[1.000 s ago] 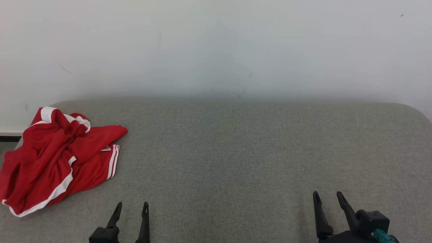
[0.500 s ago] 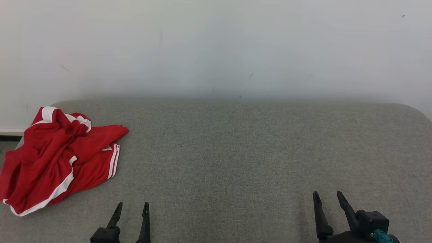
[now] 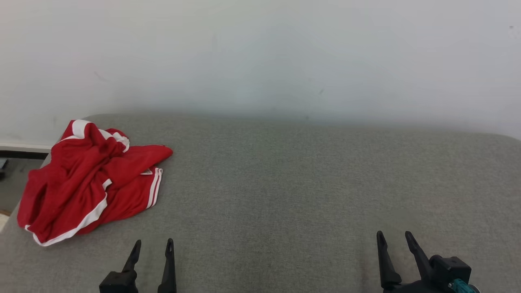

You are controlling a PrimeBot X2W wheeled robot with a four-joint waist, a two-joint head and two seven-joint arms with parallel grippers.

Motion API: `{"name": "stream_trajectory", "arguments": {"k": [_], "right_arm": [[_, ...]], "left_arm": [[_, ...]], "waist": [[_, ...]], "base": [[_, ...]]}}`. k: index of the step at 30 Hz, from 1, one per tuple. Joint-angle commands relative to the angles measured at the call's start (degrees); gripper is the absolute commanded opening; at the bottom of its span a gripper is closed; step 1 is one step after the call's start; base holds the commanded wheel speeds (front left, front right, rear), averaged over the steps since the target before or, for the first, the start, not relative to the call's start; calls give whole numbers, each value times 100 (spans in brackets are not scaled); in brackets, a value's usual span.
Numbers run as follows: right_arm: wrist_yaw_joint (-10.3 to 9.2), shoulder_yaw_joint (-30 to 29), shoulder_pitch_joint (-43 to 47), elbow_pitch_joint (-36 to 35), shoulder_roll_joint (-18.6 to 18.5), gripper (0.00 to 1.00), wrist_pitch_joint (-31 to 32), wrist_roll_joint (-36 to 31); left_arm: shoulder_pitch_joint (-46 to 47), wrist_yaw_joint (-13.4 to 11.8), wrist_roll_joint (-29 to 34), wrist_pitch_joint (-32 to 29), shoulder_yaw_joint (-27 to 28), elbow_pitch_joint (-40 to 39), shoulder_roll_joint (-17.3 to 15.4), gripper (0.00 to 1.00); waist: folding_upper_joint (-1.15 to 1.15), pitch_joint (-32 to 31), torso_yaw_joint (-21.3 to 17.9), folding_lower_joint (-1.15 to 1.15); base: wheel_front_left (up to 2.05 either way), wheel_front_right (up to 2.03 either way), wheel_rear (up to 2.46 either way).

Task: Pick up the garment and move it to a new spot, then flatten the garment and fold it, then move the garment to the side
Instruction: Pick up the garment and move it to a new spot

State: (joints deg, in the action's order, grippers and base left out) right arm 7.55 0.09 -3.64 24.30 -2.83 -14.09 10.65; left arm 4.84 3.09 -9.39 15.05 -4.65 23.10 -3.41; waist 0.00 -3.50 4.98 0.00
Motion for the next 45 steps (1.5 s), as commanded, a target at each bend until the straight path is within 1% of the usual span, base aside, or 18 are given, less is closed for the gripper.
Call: {"name": "stream_trajectory", "arguments": {"k": [1, 8, 17, 19, 20, 21, 24, 30, 41, 43, 45], "right_arm": [[-12, 28, 12, -65, -8, 100, -15, 73], [-12, 161, 68, -192, -8, 100, -6, 215], [-12, 225, 79, -304, -7, 100, 75, 295], [-12, 244, 71, -308, -10, 100, 68, 331], [-12, 244, 71, -308, -10, 100, 68, 331], [-12, 289, 64, -303, -8, 100, 73, 362], [-12, 331, 46, -286, -8, 100, 63, 403], [-12, 501, -157, -250, -8, 100, 85, 351], [-12, 593, -332, -178, -9, 100, 97, 334], [-12, 595, -329, -169, -9, 100, 91, 324], [-12, 586, -333, -187, -9, 100, 91, 321]], "left_arm": [[-5, 19, -38, 27, 45, -64, 9, 100], [-146, -34, -71, 23, 168, -263, -132, 100], [-257, -103, -138, -256, 242, -649, -331, 100], [-305, -123, -181, -305, 256, -696, -343, 100], [-305, -123, -181, -305, 256, -696, -343, 100], [-348, -149, -220, -336, 304, -764, -367, 100], [-402, -166, -279, -344, 359, -797, -395, 100], [-591, -306, -381, -253, 551, -981, -436, 100], [-541, -434, -463, -141, 608, -1065, -390, 100], [-474, -416, -523, -158, 602, -1004, -366, 100], [-388, -326, -606, -155, 564, -949, -347, 100]], "waist": [[0, -22, 263, 0], [0, -71, 896, 0], [0, -102, 1780, 0], [0, -103, 1949, 0], [0, -103, 1949, 0], [0, -105, 2088, 0], [0, -98, 2205, 0], [0, 33, 2311, 0], [0, 135, 2380, 0], [0, 156, 2393, 0], [0, 185, 2411, 0]], "base": [[0, 0, 0], [0, 0, 0], [0, 0, 0], [0, 0, 0], [0, 0, 0], [0, 0, 0], [0, 0, 0], [0, 0, 0], [0, 0, 0], [0, 0, 0], [0, 0, 0]]}}
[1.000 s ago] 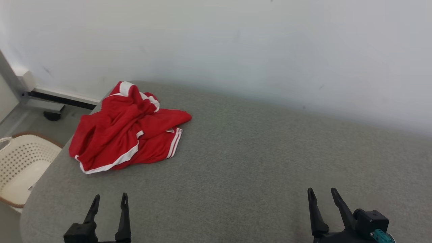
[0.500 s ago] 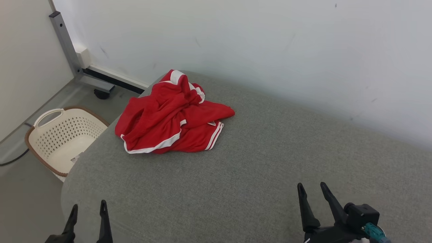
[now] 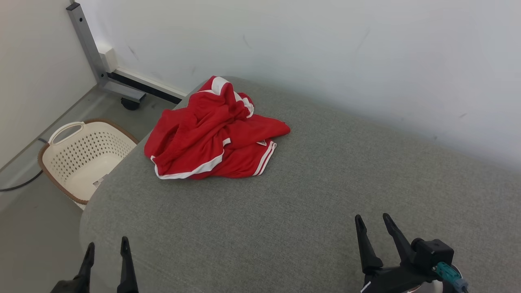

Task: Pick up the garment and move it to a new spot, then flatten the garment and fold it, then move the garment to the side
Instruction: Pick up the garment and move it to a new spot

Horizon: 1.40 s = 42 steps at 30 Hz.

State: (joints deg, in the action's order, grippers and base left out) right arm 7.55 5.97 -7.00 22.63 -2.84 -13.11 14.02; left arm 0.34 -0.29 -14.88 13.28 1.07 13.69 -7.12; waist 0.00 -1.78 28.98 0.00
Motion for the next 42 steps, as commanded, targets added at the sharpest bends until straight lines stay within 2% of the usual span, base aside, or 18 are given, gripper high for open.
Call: {"name": "stream_trajectory", "arguments": {"k": [1, 5, 9, 14, 18, 19, 20, 21, 28, 34, 38, 42], "right_arm": [[-12, -6, 8, -32, -7, 100, 1, -18], [-12, -45, 67, -122, -9, 100, 47, -38], [-12, -147, 121, -410, -10, 100, 169, -183], [-12, -77, -88, -1039, -12, 100, 534, -544], [-12, 1, -266, -1634, -11, 100, 859, -831], [-12, 1, -266, -1634, -11, 100, 859, -831], [-12, 29, -363, -1941, -12, 100, 1022, -982], [-12, 29, -363, -1941, -12, 100, 1022, -982], [-12, 76, -297, -2774, -88, 100, 1388, -1093], [-12, 75, -150, -3034, -97, 100, 1462, -1076], [-12, 65, -145, -3092, -96, 100, 1464, -1049], [-12, 60, -169, -3085, -94, 100, 1446, -1022]], "left_arm": [[128, 66, -80, 34, -26, 41, 19, 100], [601, 291, -115, -65, -206, 425, 0, 100], [1474, 480, -195, -274, -405, 1060, 40, 100], [2790, 555, -352, -557, -408, 1998, -25, 100], [3804, 612, -456, -888, -369, 2711, -199, 100], [3804, 612, -456, -888, -369, 2711, -199, 100], [4303, 625, -594, -1201, -321, 3038, -256, 100], [4303, 625, -594, -1201, -321, 3038, -256, 100], [5458, 679, -1139, -2523, -76, 3818, -577, 100], [5801, 579, -1287, -3193, 34, 4124, -867, 100], [5829, 316, -1036, -3200, -110, 4222, -1051, 100], [5794, 68, -1017, -3224, -118, 4357, -1013, 100]], "waist": [[0, 32, 24, 0], [0, 127, 75, 0], [0, 424, 86, 0], [0, 1124, -350, 0], [0, 1710, -793, 0], [0, 1710, -793, 0], [0, 1996, -986, 0], [0, 1996, -986, 0], [0, 2694, -1487, 0], [0, 2996, -1696, 0], [0, 3061, -1750, 0], [0, 3048, -1757, 0]], "base": [[0, 0, 0], [0, 0, 0], [0, 0, 0], [0, 0, 0], [0, 0, 0], [0, 0, 0], [0, 0, 0], [0, 0, 0], [0, 0, 0], [0, 0, 0], [0, 0, 0], [0, 0, 0]]}}
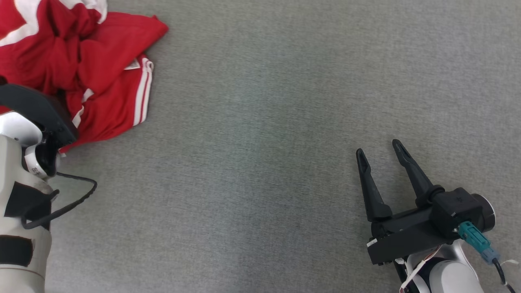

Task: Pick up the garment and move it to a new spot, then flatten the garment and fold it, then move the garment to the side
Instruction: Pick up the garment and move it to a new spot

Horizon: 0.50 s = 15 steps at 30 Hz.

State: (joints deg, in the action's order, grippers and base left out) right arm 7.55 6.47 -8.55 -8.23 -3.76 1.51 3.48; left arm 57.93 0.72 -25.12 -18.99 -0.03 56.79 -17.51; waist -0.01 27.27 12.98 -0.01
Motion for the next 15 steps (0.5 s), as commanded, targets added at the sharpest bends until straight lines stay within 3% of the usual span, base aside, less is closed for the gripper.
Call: {"name": "stream_trajectory", "arguments": {"k": [1, 2, 15], "right_arm": [[-12, 20, -23, 19, 1, 100, -32, 43], [-12, 34, -37, 44, 4, 100, -53, 61], [-12, 100, 69, 705, 79, 100, -426, 319]], "left_arm": [[25, -87, 39, 48, -22, 60, 25, 76], [17, -116, 63, 156, -41, 34, 14, 0], [-264, -603, 414, 1139, -240, -146, -146, 0]], "waist": [[1, 123, -154, 1], [1, 90, -150, 1], [1, -1197, -234, 1]], "base": [[0, 0, 0], [0, 0, 0], [0, 0, 0]]}}
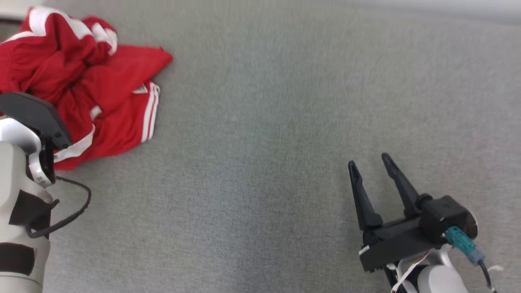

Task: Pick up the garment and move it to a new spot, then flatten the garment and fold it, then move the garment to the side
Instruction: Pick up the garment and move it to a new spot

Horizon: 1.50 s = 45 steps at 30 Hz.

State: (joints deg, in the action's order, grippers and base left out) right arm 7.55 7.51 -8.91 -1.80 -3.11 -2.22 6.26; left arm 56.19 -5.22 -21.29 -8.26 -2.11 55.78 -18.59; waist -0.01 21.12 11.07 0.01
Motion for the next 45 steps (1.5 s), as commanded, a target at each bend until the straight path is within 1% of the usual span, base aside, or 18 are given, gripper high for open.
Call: {"name": "stream_trajectory", "arguments": {"k": [1, 4, 7, 8, 12, 15, 20, 21, 26, 30, 34, 36, 40, 43, 45], "right_arm": [[-12, -20, 126, 111, 18, 100, -94, 66], [-12, -73, 195, 287, 26, 100, -221, 195], [-12, -132, 314, 448, 28, 100, -319, 359], [-12, -132, 314, 448, 28, 100, -319, 359], [-12, -253, 454, 573, 28, 100, -417, 496], [-12, -329, 502, 608, 27, 100, -448, 537], [-12, -478, 552, 570, 23, 100, -477, 536], [-12, -486, 566, 565, 25, 100, -468, 541], [-12, -459, 503, 535, 24, 100, -453, 584], [-12, -485, 500, 528, 24, 100, -486, 621], [-12, -489, 517, 567, 26, 100, -535, 681], [-12, -461, 483, 584, 26, 100, -570, 715], [-12, -412, 396, 644, 26, 100, -645, 781], [-12, -398, 368, 698, 24, 100, -691, 782], [-12, -390, 328, 726, 24, 100, -704, 794]], "left_arm": [[-104, -4, 18, 100, -34, -75, -22, 0], [-92, 67, 109, 217, -153, -225, 12, 0], [-8, 146, 195, 293, -313, -449, 133, 0], [-8, 146, 195, 293, -313, -449, 133, 0], [63, 288, 221, 369, -482, -814, 280, 0], [100, 420, 177, 350, -612, -1135, 484, 0], [61, 589, 115, 317, -850, -1777, 824, 0], [-14, 638, 55, 317, -927, -2011, 996, 0], [-265, 720, -203, 310, -1084, -2521, 1356, 0], [-529, 642, -349, 300, -1288, -2780, 1487, 0], [-1107, 522, -653, 455, -1458, -2842, 1548, 0], [-1483, 462, -851, 538, -1551, -2717, 1554, 0], [-2152, 247, -1200, 876, -1706, -2281, 1558, 0], [-2523, 98, -1359, 1205, -1753, -1940, 1562, 0], [-2721, 77, -1461, 1391, -1767, -1747, 1563, 0]], "waist": [[1, -719, -60, -1], [1, -1144, -127, -1], [1, -1546, -232, -1], [1, -1546, -232, -1], [1, -1998, -487, -1], [1, -2217, -772, -1], [1, -2301, -1307, -1], [1, -2298, -1546, -1], [1, -2199, -2151, -1], [1, -2064, -2504, -1], [1, -1891, -2685, -1], [1, -1818, -2726, -1], [1, -1717, -2744, -1], [1, -1684, -2665, -1], [1, -1682, -2580, -1]], "base": [[0, 0, 0], [0, 0, 0], [0, 0, 0], [0, 0, 0], [0, 0, 0], [0, 0, 0], [0, 0, 0], [0, 0, 0], [0, 0, 0], [0, 0, 0], [0, 0, 0], [0, 0, 0], [0, 0, 0], [0, 0, 0], [0, 0, 0]]}}
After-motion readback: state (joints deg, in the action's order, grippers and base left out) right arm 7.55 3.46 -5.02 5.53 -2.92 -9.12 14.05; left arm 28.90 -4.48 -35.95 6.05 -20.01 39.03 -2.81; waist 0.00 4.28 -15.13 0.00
